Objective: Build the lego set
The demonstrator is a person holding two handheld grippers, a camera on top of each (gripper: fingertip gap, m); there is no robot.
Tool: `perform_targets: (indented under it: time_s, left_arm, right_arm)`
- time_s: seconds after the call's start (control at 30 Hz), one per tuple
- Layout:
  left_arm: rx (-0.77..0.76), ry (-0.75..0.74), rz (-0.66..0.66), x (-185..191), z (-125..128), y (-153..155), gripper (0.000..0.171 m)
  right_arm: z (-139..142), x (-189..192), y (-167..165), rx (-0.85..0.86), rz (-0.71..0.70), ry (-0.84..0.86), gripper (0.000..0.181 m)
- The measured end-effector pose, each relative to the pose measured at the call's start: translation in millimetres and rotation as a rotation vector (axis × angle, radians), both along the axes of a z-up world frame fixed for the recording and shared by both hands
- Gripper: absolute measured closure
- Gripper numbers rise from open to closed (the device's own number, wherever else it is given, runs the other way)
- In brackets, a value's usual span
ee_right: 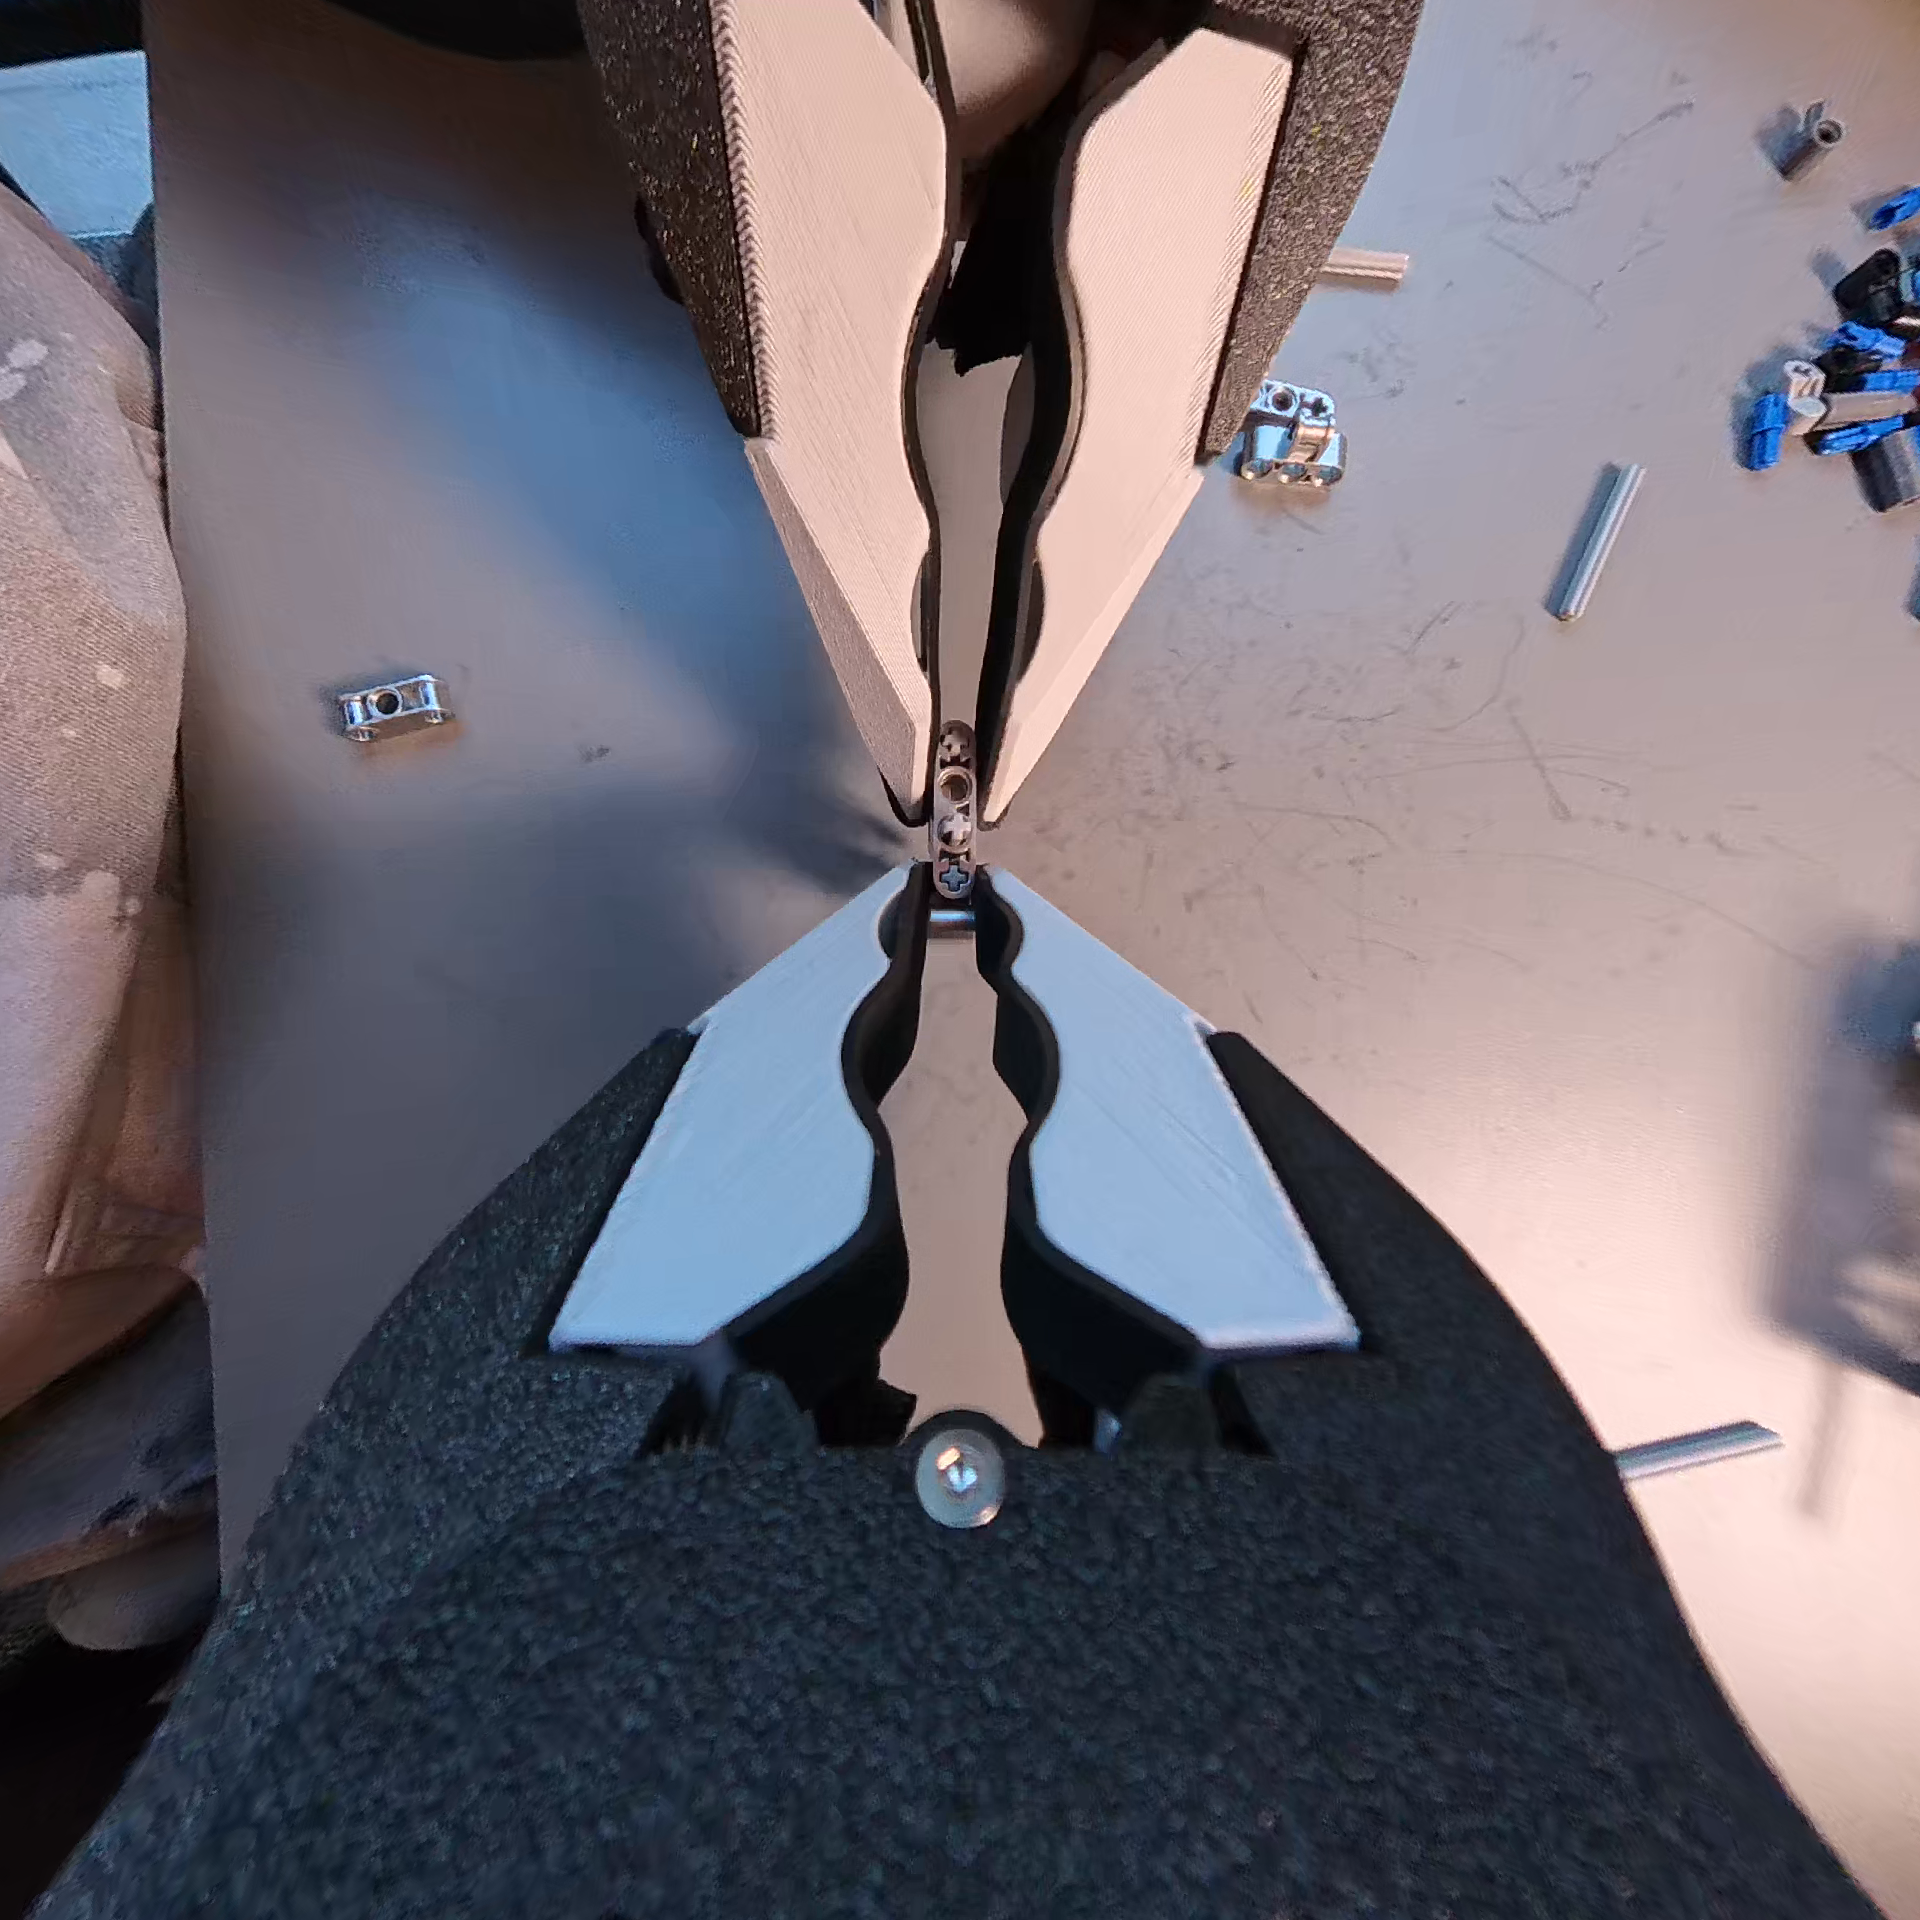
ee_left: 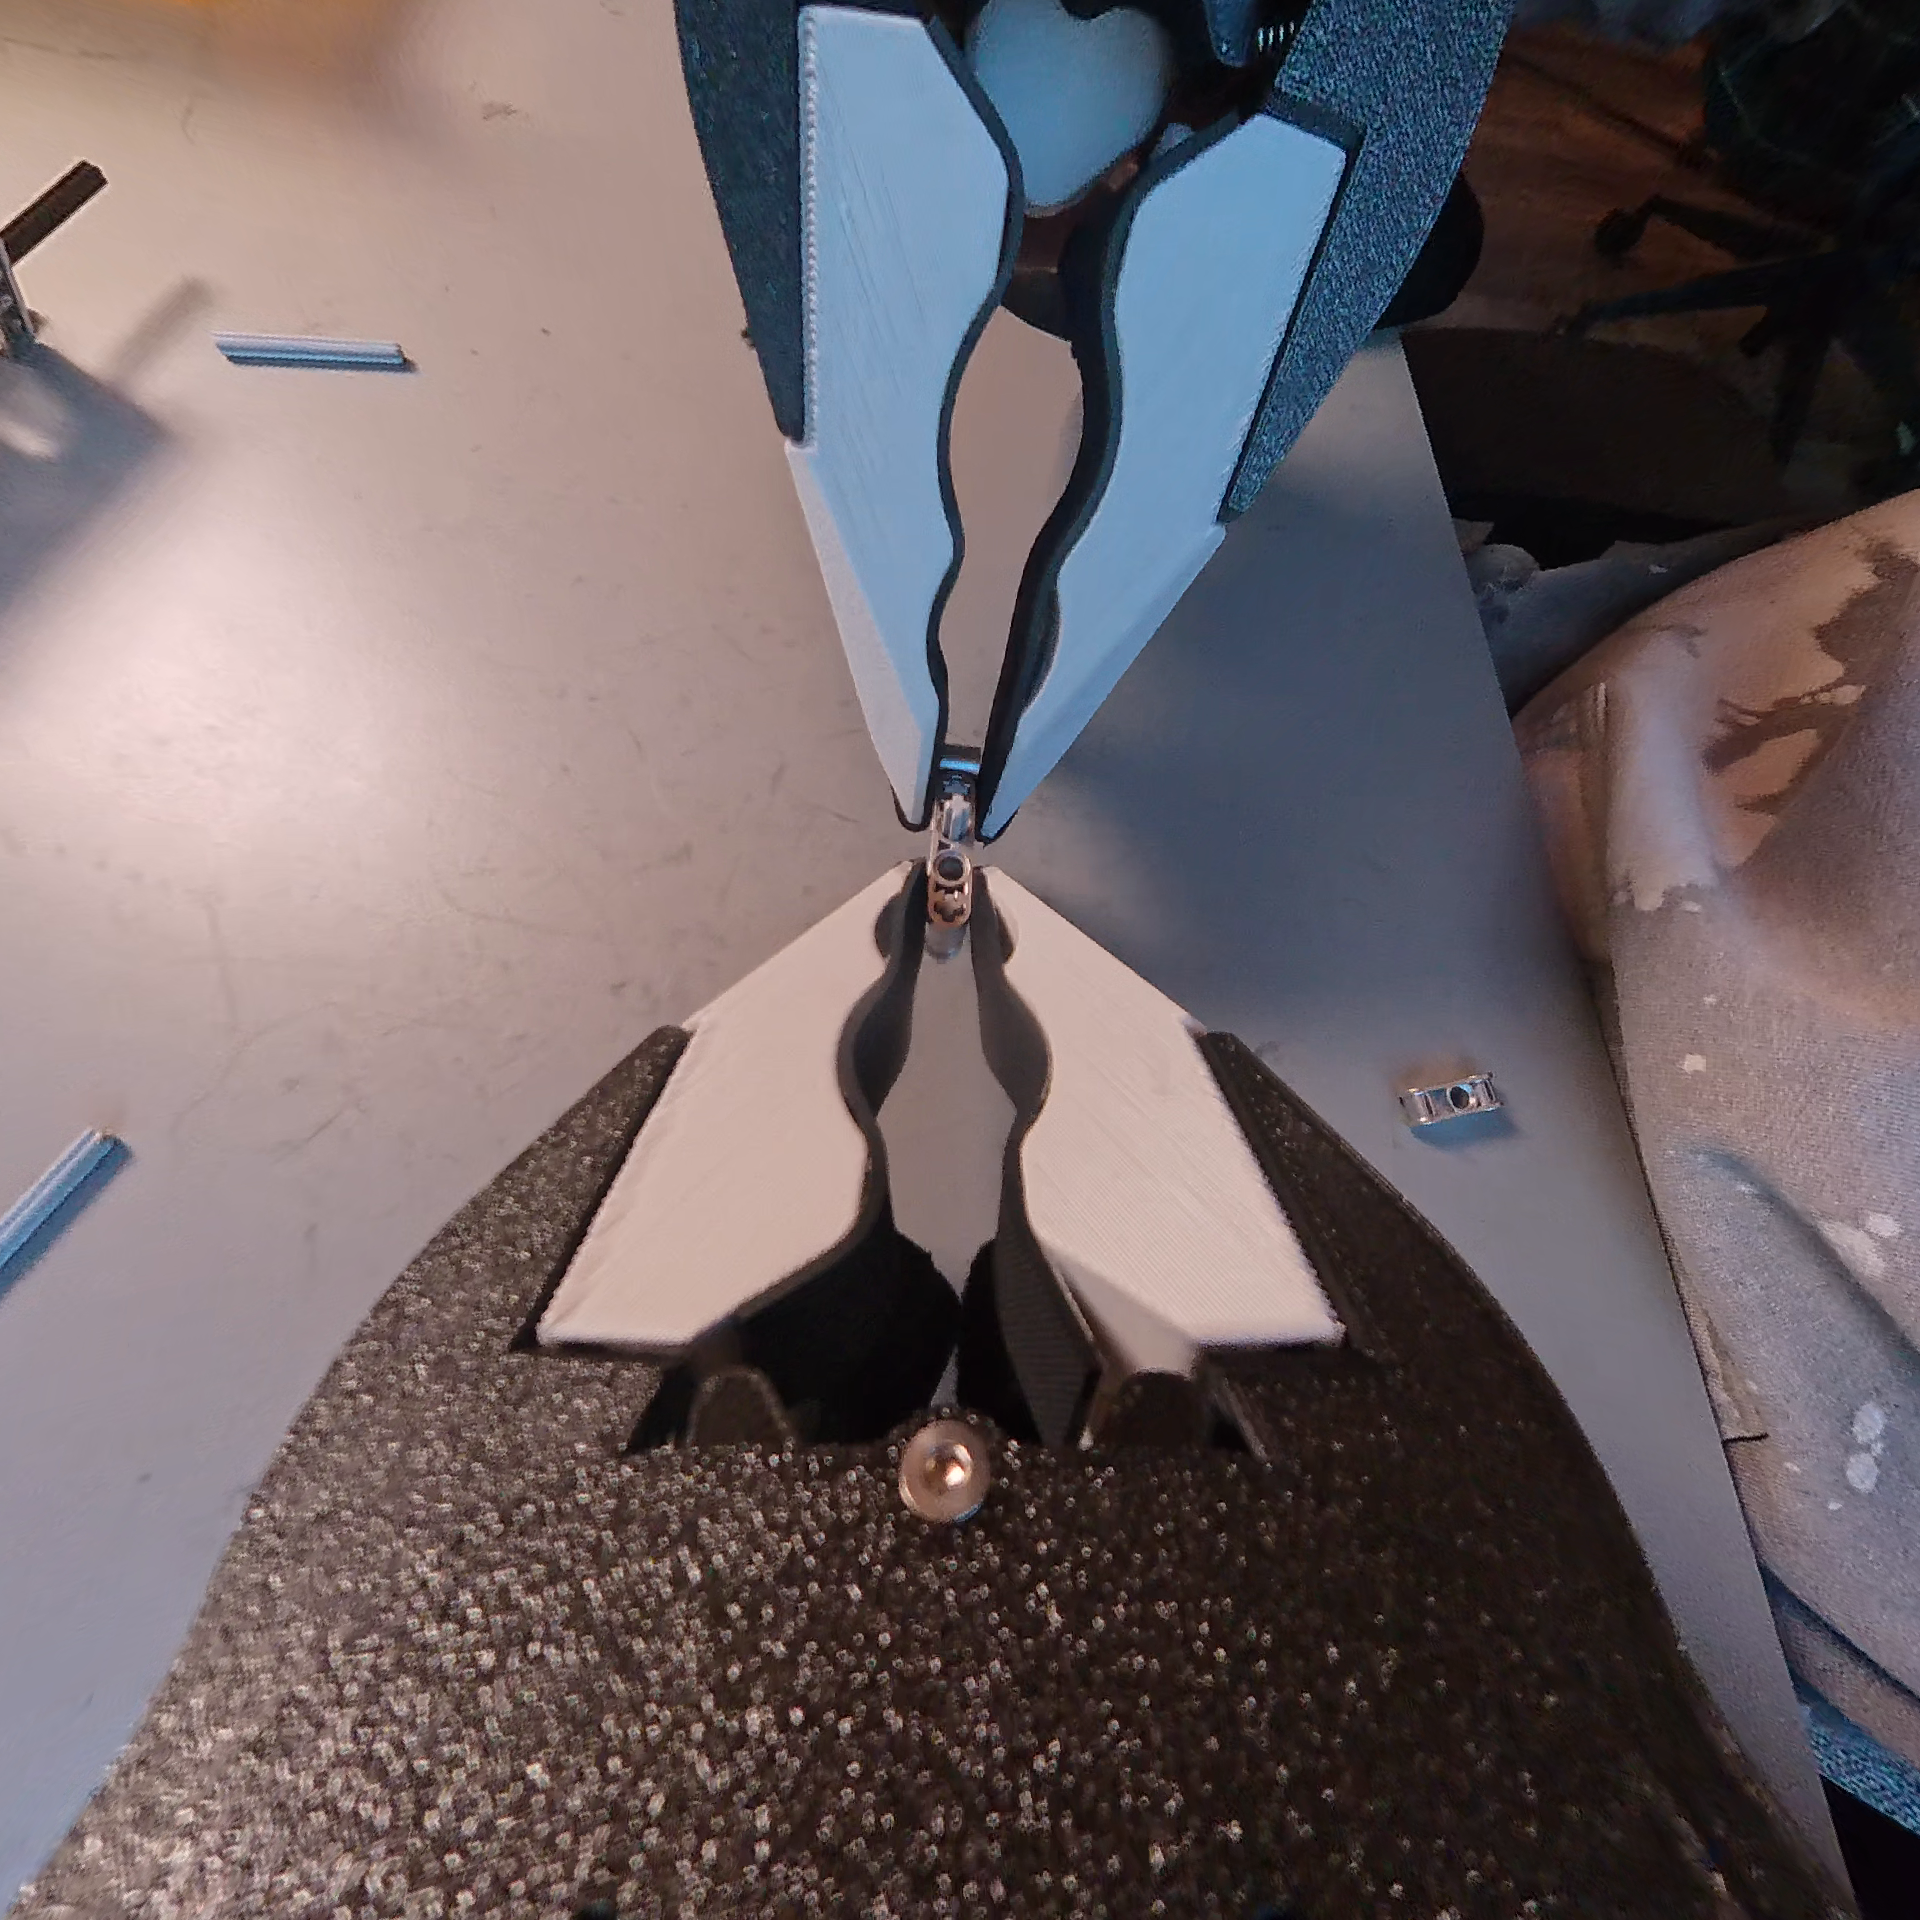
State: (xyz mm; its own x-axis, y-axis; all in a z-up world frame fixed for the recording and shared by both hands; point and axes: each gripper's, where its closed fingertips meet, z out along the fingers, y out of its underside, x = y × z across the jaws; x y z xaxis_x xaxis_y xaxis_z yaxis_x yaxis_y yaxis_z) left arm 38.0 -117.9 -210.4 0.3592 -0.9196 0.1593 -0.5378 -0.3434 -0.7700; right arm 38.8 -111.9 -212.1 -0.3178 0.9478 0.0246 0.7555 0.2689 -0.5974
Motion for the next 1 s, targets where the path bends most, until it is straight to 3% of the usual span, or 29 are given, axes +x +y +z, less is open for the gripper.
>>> perform_targets:
  time_s: [0.4, 0.57, 0.7, 0.8, 1.0]
  left_arm:
    - [-0.016, 0.007, -0.005, 2.0, 0.2, 1.4, 0.166]
    - [-0.019, 0.018, -0.023, 6.7, -0.6, -1.2, 0.166]
    - [-0.009, 0.034, -0.026, 6.8, -2.1, -1.4, 0.166]
    - [-0.011, 0.043, -0.035, 7.4, -2.3, -3.1, 0.166]
    - [-0.018, 0.045, -0.039, 9.0, -2.5, -4.1, 0.166]
  right_arm:
    - [-5.4, 0.1, -0.7, -0.030, -0.033, -0.036, 0.177]
    - [-19.9, 4.2, -4.9, -0.034, -0.033, -0.053, 0.177]
    - [-18.8, 4.6, -2.6, -0.033, -0.060, -0.024, 0.176]
    - [-6.5, 8.4, -0.7, -0.010, -0.045, 0.000, 0.158]
    - [2.4, 18.5, 3.8, 0.022, -0.018, -0.011, 0.160]
